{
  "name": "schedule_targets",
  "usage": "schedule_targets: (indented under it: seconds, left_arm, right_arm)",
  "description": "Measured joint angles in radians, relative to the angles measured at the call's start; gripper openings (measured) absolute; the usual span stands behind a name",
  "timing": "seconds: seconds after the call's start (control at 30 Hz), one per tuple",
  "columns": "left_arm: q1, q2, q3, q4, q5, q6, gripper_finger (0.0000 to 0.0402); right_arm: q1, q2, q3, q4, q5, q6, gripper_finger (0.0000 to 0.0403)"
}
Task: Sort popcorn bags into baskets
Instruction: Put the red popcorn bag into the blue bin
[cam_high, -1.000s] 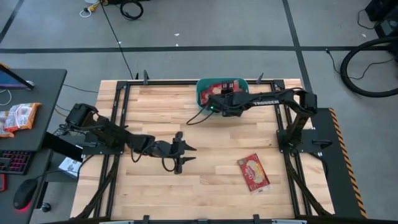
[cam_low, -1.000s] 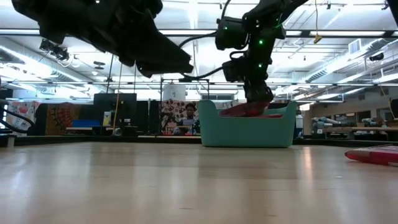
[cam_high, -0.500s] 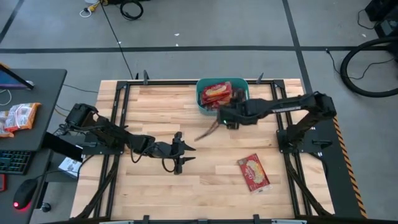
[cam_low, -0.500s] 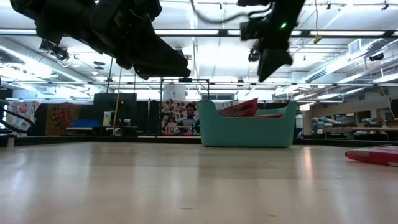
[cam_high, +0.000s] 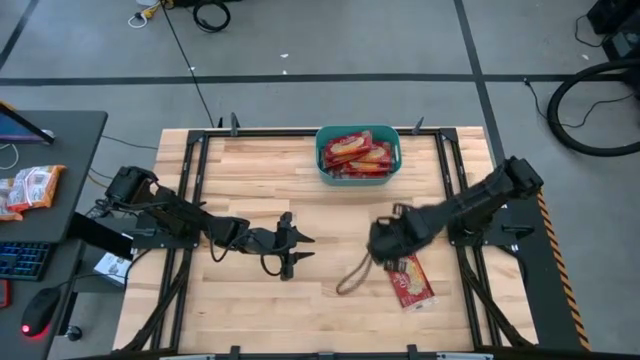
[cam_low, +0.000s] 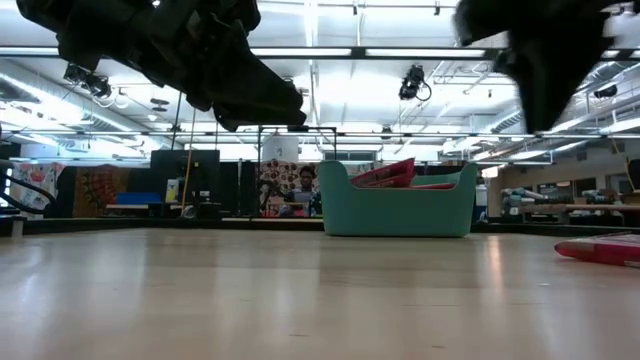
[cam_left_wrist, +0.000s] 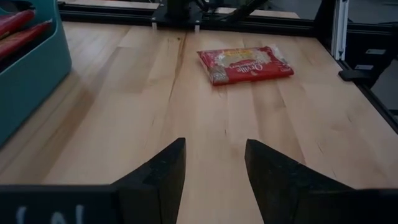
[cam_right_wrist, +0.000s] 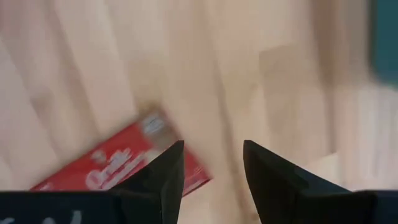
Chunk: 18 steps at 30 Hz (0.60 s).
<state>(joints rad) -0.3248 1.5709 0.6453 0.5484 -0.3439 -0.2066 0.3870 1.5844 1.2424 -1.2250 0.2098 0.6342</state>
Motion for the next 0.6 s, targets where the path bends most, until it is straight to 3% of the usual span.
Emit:
schedule_targets:
  seconds: [0.1,0.33,0.6]
  left_arm:
    - [0.000,0.000,0.000,-0.001,0.000,0.000,0.0172]
    - [0.000,0.001,0.000,-0.010,0.000,0.000,0.0172]
    - [0.003,0.001,0.000,-0.008,-0.001,0.000,0.0172]
  right_arm:
    - [0.082,-0.001,-0.058,0.039,-0.015,0.096,0.0167]
    - [0.220,0.000,-0.224,0.231,-0.174,0.253,0.0167]
    - [0.262,0.000,-0.371,0.505,-0.209,0.296,0.0167]
